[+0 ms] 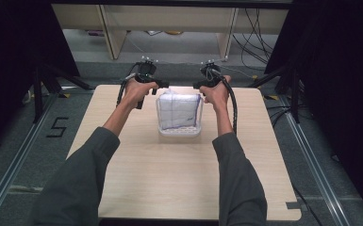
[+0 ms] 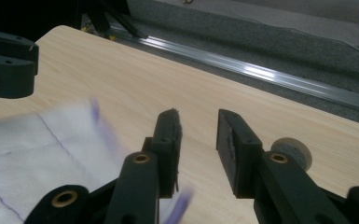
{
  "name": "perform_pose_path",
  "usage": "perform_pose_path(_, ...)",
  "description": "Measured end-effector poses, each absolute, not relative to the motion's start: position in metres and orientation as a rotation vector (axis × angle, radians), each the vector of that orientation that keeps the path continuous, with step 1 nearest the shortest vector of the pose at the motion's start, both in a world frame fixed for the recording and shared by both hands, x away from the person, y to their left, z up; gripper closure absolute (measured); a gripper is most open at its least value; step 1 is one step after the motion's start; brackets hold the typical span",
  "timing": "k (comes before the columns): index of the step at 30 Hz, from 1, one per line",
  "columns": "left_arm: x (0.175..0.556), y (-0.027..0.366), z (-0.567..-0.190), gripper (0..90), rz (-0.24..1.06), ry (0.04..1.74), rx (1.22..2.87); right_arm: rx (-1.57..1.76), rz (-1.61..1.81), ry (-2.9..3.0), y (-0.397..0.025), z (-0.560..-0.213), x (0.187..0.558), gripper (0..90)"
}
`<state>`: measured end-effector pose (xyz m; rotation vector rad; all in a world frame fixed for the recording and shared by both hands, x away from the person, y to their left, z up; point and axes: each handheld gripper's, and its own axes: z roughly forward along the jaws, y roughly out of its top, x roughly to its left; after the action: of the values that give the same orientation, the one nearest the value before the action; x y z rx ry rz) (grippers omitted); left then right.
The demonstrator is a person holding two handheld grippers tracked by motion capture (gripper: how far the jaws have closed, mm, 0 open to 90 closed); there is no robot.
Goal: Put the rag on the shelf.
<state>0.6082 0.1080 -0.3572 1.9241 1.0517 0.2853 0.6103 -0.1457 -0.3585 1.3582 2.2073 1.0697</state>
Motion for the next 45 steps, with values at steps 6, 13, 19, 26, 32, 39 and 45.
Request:
perform_pose_path(6, 0.606, 0.120, -0.353, 65.7, 0.282, 1.065, 1.907, 1.409, 1.093, 2.180, -0.152, -0.354, 0.608, 65.7)
perform_pose_path(13, 0.597, 0.128, -0.348, 63.2, 0.289, 1.038, 1.913, 1.385, 1.096, 2.178, -0.161, -0.346, 0.603, 63.9)
perform_pose_path(19, 0.587, 0.136, -0.344, 61.2, 0.279, 1.031, 1.902, 1.385, 1.128, 2.167, -0.168, -0.337, 0.594, 63.7)
perform_pose_path(26, 0.578, 0.149, -0.342, 56.4, 0.281, 1.018, 1.904, 1.370, 1.132, 2.196, -0.172, -0.334, 0.583, 61.0)
perform_pose_path(32, 0.564, 0.150, -0.343, 47.2, 0.259, 0.994, 1.914, 1.362, 1.167, 2.187, -0.177, -0.330, 0.573, 55.9)
perform_pose_path(39, 0.550, 0.156, -0.345, 39.0, 0.256, 0.986, 1.907, 1.347, 1.208, 2.157, -0.183, -0.327, 0.561, 49.6)
perform_pose_path(45, 0.535, 0.160, -0.349, 37.0, 0.256, 0.977, 1.917, 1.332, 1.233, 2.148, -0.187, -0.330, 0.551, 47.6)
